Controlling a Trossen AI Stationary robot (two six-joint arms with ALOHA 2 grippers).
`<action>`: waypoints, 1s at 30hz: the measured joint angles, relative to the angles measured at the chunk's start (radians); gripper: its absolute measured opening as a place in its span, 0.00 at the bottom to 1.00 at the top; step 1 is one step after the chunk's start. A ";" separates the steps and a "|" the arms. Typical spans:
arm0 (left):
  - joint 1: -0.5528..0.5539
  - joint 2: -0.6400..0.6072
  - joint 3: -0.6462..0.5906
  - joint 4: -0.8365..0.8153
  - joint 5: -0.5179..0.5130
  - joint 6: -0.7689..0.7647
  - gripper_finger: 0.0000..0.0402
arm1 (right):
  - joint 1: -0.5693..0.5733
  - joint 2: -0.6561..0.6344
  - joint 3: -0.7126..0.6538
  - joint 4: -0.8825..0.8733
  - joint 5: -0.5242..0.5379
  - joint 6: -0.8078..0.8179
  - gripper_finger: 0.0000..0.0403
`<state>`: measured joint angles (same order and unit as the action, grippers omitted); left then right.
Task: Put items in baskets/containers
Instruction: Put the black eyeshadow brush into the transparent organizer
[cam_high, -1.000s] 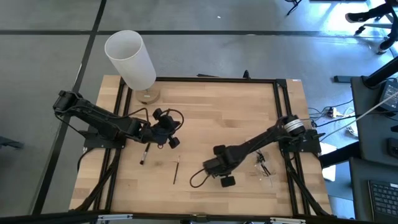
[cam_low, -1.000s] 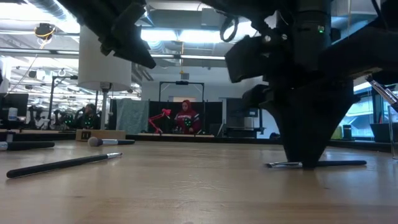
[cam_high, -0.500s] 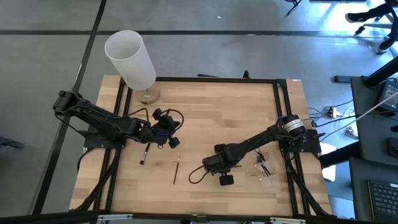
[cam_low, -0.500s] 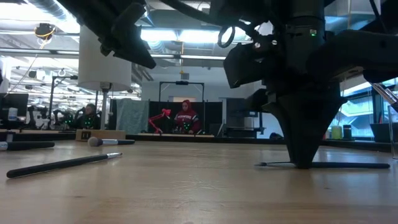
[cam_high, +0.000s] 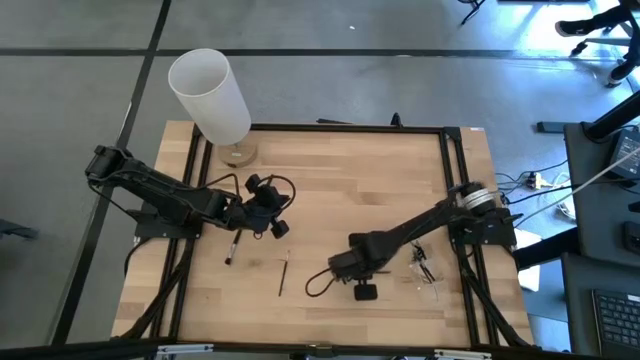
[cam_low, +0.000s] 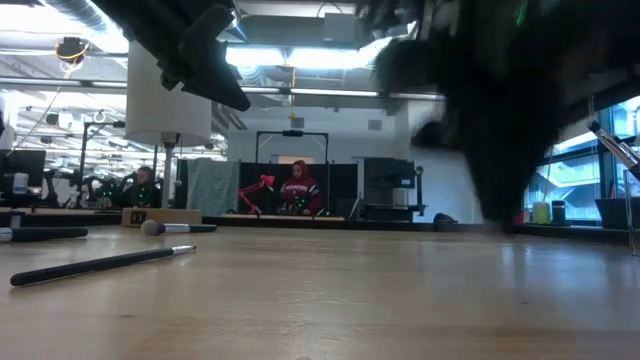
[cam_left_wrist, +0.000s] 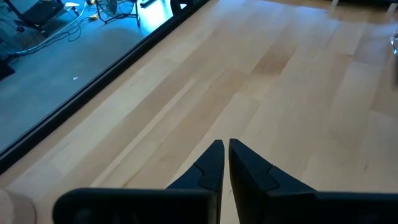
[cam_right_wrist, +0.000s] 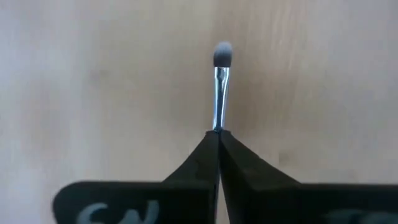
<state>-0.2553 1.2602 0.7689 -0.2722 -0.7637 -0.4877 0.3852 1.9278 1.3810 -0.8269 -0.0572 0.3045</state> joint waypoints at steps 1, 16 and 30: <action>0.000 0.000 0.000 0.000 0.003 -0.003 0.05 | 0.001 -0.051 -0.007 -0.002 0.010 0.018 0.03; -0.011 0.000 -0.024 0.016 0.016 -0.049 0.05 | 0.107 -0.661 -0.241 -0.149 0.416 0.415 0.04; 0.003 0.000 -0.024 0.088 0.005 0.011 0.05 | 0.209 -0.193 -0.206 0.394 -0.082 0.225 0.04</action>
<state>-0.2527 1.2602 0.7444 -0.1840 -0.7586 -0.4763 0.5940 1.7349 1.1755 -0.4324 -0.1395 0.5294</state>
